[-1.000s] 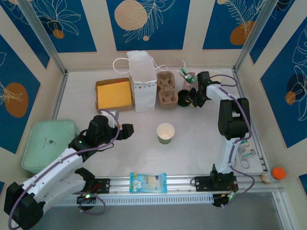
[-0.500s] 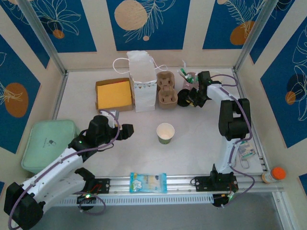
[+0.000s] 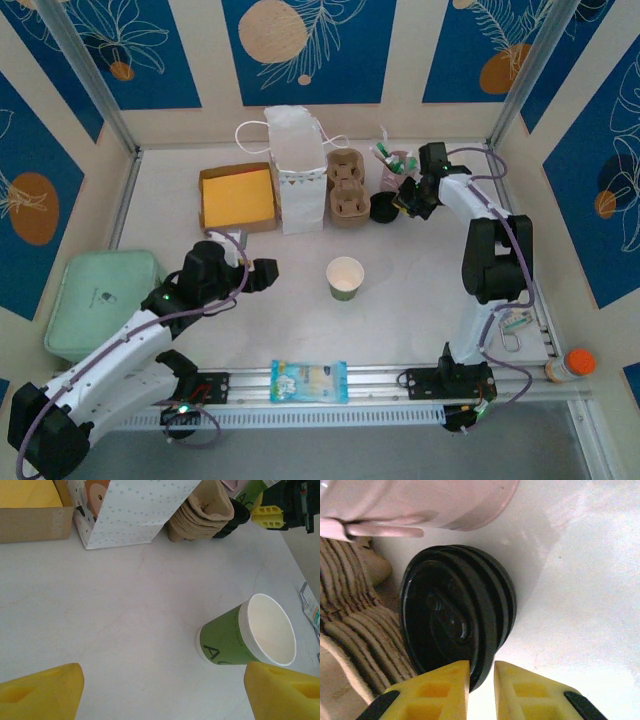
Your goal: Pack the takeout coffee
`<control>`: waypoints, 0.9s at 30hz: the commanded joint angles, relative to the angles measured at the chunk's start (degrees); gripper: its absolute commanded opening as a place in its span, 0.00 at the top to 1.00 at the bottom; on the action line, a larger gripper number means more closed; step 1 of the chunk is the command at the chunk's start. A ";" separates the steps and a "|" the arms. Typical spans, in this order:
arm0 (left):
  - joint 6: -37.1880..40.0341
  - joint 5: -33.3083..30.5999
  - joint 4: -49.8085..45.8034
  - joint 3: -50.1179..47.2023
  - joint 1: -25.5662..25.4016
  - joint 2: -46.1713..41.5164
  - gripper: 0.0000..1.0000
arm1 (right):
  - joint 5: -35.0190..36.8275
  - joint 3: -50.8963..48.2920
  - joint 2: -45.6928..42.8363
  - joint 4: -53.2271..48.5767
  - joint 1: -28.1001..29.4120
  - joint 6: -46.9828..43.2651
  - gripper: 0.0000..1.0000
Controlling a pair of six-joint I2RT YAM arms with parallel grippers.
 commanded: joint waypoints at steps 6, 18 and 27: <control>0.47 -0.09 -1.16 0.80 -0.63 -1.68 0.16 | -0.12 -2.28 -1.42 -0.67 0.25 -0.85 0.74; 0.65 0.00 -1.24 1.14 -0.69 -1.85 0.16 | 0.07 -1.77 -1.86 0.79 0.54 -0.62 0.68; 0.82 0.04 -1.07 1.37 -0.66 -1.36 0.16 | -1.33 -0.39 1.14 3.05 0.77 -0.12 0.68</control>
